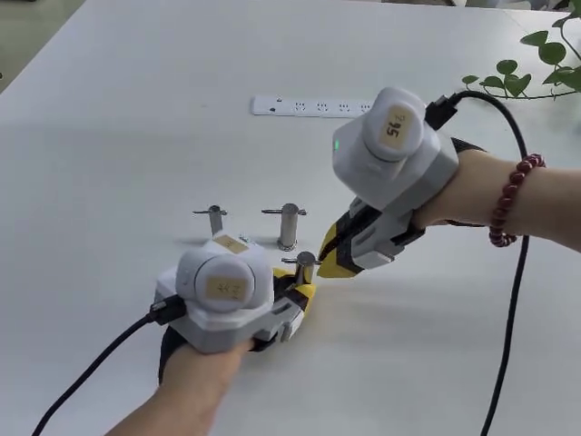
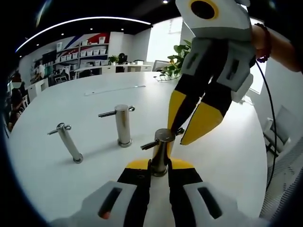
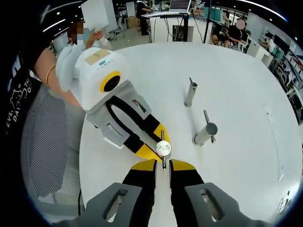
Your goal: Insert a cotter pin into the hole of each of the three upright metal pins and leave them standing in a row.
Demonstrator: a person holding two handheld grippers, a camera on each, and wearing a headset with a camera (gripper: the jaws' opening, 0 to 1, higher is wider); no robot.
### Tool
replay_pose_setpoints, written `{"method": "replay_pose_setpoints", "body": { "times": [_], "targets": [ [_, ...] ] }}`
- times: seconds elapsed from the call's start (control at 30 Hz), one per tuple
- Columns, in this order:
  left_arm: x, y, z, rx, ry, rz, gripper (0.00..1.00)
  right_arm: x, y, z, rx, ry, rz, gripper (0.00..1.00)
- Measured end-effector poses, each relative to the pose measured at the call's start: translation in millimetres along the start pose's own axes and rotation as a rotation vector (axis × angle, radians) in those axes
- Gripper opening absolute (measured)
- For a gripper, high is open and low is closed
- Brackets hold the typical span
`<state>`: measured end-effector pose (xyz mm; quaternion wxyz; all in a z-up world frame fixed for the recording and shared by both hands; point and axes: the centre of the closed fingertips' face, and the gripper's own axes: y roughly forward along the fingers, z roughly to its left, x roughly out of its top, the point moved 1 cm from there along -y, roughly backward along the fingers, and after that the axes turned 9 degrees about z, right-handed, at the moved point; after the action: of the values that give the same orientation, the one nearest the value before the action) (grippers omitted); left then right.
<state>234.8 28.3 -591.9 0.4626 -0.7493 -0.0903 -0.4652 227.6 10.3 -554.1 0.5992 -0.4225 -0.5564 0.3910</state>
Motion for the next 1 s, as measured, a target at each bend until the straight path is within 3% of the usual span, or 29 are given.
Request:
{"method": "replay_pose_setpoints", "body": {
  "times": [0.43,1.0],
  "targets": [
    [-0.8,0.8,0.2,0.016,-0.045,-0.002,0.12,-6.9,-4.4,-3.0,-0.013,0.006,-0.002,0.01],
    [-1.3,0.5,-0.1,0.028,-0.045,-0.003,0.12,-2.8,-1.6,-1.6,-0.022,-0.023,0.001,0.0]
  ]
}}
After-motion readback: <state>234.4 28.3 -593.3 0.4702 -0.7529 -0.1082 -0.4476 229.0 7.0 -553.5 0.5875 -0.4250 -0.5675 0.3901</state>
